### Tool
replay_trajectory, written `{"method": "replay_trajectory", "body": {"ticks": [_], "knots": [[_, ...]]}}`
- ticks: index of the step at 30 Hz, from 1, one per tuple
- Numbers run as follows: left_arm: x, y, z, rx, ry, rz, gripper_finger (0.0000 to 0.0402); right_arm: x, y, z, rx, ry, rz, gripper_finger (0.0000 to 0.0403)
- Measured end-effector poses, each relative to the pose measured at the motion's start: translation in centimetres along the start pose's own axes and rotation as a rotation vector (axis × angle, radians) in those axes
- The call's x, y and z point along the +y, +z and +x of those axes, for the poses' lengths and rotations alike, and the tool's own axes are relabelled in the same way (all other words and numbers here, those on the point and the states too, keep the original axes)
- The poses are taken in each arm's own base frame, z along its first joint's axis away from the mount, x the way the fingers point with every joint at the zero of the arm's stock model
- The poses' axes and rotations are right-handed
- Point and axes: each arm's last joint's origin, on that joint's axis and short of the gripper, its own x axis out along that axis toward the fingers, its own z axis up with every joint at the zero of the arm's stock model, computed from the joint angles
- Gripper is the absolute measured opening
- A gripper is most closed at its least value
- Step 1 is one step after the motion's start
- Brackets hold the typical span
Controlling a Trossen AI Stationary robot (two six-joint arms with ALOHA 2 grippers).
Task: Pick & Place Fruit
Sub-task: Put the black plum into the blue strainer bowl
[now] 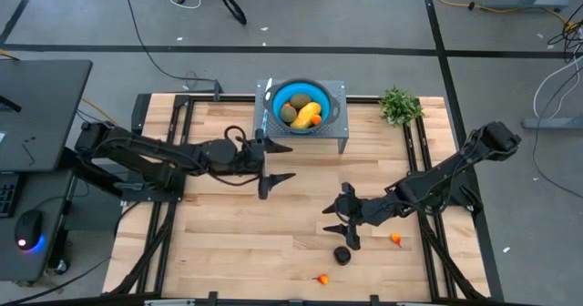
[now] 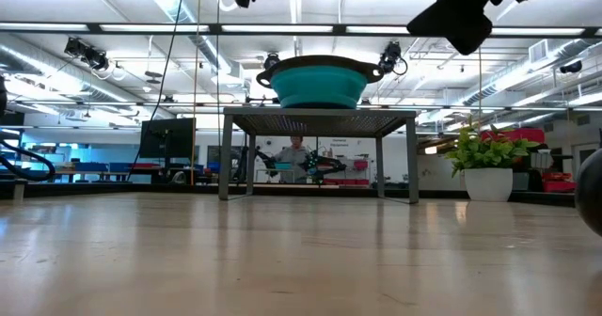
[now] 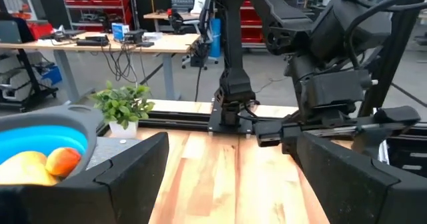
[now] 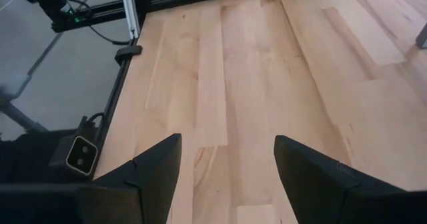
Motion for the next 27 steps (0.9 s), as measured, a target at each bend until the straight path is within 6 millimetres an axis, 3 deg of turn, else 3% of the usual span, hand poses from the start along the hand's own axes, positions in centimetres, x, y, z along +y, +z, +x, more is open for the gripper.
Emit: {"method": "replay_trajectory", "body": {"ticks": [13, 27], "knots": [[-0.1, 0.0, -0.1, 0.0, 0.106, 0.098, 0.034, 0.4, -1.4, 1.2, 0.068, -0.001, -0.13, 0.025], [0.7, 0.0, 0.0, 0.016, 0.192, 0.208, 0.034, -0.6, -0.9, 1.6, 0.057, -0.031, -0.167, 0.025]]}}
